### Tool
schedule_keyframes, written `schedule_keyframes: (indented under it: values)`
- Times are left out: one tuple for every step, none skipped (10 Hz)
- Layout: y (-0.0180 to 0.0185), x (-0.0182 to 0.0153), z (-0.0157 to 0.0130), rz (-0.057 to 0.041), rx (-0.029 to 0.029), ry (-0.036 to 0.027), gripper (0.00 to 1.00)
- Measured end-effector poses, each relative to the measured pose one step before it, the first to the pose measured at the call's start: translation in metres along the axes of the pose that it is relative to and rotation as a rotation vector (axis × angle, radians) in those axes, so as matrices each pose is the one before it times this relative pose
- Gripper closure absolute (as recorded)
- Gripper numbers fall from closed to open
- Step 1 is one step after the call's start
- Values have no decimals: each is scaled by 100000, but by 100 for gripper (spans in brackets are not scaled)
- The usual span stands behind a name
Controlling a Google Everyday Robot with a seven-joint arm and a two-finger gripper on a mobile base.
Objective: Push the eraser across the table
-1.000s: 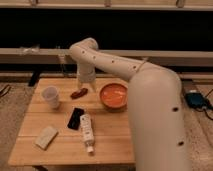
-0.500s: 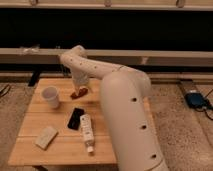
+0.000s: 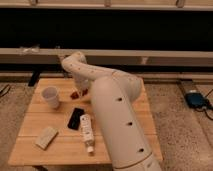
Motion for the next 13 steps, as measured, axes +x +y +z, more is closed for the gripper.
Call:
schedule_keyframes:
  values:
    - [343, -515, 497, -972, -980, -1168, 37]
    - [167, -476, 256, -1098, -954, -624, 37]
    - [50, -332, 265, -844, -750, -605, 37]
    - [-161, -714, 356, -2108, -1477, -1070, 37]
    - [-263, -519, 204, -1501, -963, -559, 37]
    - [-500, -556, 126, -1872, -716, -482, 37]
    - [-535, -572, 152, -2093, -877, -511, 37]
    - [-836, -680, 122, -2806, -747, -600, 37]
    - [-630, -572, 22, -2329, -581, -376, 37]
    - [-675, -639, -39, -2088, -219, -482, 37]
    - [-706, -681, -16, -2210, -480, -611, 37]
    - [-723, -624, -60, -1831, -282, -725, 37]
    - [-754, -723, -18, -1855, -356, -1062, 37]
